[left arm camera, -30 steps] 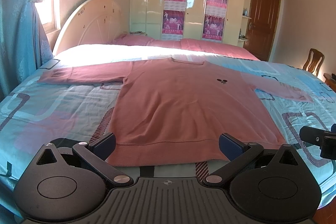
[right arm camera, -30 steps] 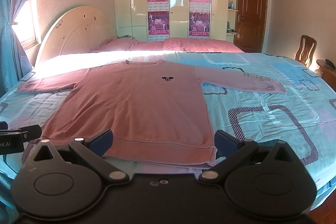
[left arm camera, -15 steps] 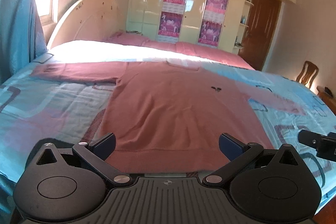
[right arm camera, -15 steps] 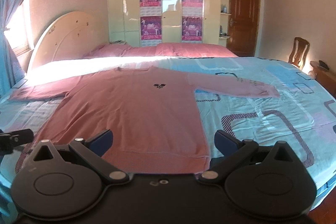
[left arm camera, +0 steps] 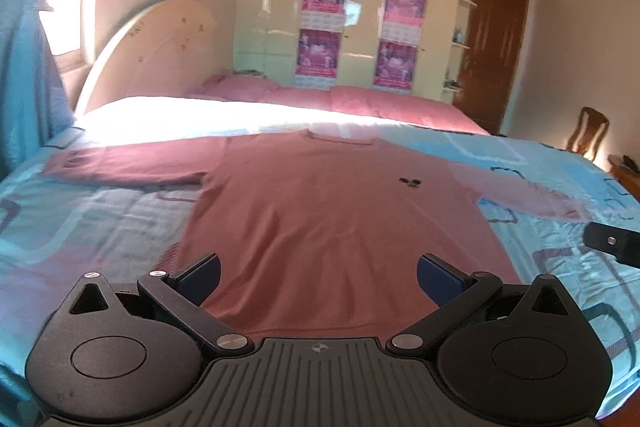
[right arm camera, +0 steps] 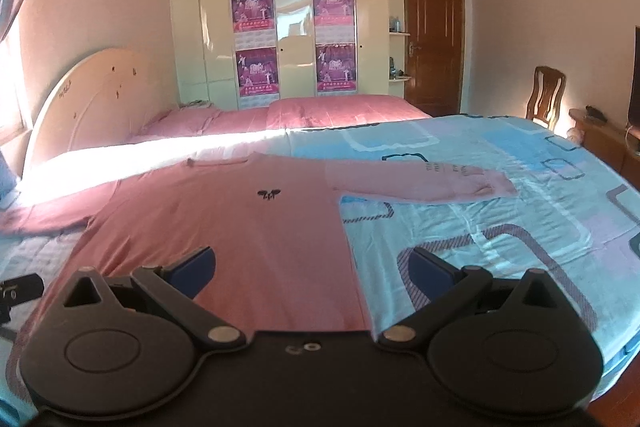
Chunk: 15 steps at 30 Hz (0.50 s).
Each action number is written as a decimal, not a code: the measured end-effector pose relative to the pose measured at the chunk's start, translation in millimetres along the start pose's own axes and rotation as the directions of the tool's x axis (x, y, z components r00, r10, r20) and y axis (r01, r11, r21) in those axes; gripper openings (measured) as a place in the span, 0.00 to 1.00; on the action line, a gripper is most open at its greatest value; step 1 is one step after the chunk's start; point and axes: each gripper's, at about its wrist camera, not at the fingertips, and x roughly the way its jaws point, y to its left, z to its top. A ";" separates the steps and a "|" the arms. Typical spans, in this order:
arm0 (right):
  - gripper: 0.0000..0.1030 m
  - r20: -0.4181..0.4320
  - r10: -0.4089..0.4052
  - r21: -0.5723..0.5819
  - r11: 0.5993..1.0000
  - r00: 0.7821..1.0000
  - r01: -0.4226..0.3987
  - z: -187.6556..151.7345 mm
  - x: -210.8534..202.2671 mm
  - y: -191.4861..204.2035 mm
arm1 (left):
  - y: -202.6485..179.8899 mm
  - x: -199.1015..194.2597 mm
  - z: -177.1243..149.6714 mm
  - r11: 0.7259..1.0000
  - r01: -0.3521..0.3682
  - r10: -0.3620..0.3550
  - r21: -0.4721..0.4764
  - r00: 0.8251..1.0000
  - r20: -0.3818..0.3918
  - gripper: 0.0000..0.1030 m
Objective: Fold small clothes
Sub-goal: 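Move the right tool to the sweatshirt's side edge and close on it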
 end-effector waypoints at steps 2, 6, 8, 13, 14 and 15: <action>1.00 0.006 -0.007 0.020 1.000 1.000 0.007 5.0 13.5 -7.5 | -8.0 12.8 6.4 1.000 -0.020 0.020 -0.007 1.000 0.000 1.00; 1.00 0.015 -0.033 0.039 0.999 0.999 0.032 17.2 49.4 -29.4 | -17.5 40.9 18.3 0.999 -0.003 0.003 -0.054 1.000 0.008 1.00; 0.99 0.018 -0.031 0.056 0.998 0.999 0.030 25.5 68.2 -45.3 | -28.8 59.8 27.4 0.999 0.003 -0.003 -0.038 1.000 0.005 1.00; 0.96 0.023 -0.077 0.087 0.993 0.997 0.075 53.3 115.7 -92.1 | -71.7 104.0 51.6 0.999 -0.030 0.028 0.041 0.999 0.028 1.00; 0.94 0.018 -0.088 0.093 0.992 0.996 0.086 59.6 128.7 -103.6 | -79.0 111.9 56.9 0.999 -0.029 0.027 0.038 0.999 0.031 1.00; 0.90 0.013 -0.099 0.098 0.990 0.995 0.098 63.7 137.8 -112.5 | -85.8 120.0 61.4 0.999 -0.024 0.023 0.033 0.999 0.034 1.00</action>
